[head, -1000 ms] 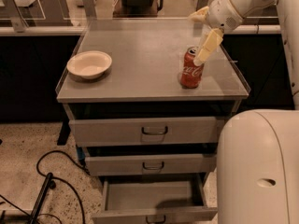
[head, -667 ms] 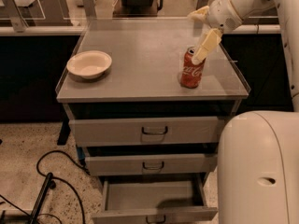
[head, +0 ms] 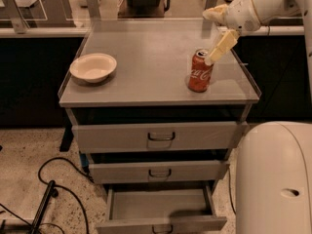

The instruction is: Place coke can into bottom drawer

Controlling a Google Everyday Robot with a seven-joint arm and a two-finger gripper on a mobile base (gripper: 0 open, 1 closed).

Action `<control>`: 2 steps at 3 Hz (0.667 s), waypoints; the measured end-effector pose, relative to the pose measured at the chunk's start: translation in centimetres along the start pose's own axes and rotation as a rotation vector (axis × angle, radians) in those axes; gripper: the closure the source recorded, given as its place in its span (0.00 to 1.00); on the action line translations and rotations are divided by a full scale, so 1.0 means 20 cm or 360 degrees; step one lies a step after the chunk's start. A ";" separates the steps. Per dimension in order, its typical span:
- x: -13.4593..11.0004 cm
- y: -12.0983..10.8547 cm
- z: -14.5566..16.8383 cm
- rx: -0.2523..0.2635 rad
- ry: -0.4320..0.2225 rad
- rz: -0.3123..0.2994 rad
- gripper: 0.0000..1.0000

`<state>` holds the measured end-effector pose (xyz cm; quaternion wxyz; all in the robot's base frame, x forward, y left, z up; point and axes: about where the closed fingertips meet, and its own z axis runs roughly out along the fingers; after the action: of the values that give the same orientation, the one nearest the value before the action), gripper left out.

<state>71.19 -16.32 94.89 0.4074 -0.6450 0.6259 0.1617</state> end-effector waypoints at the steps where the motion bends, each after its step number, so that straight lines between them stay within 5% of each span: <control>1: 0.09 0.01 0.00 0.0049 0.0003 0.0055 0.00; 2: 0.09 0.01 0.00 0.0049 0.0003 0.0055 0.00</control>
Offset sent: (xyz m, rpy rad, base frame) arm 0.0001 -0.0136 -0.0011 0.0091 -0.0166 -0.0365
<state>71.27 -17.49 93.43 0.4140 -0.6278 0.6398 0.1585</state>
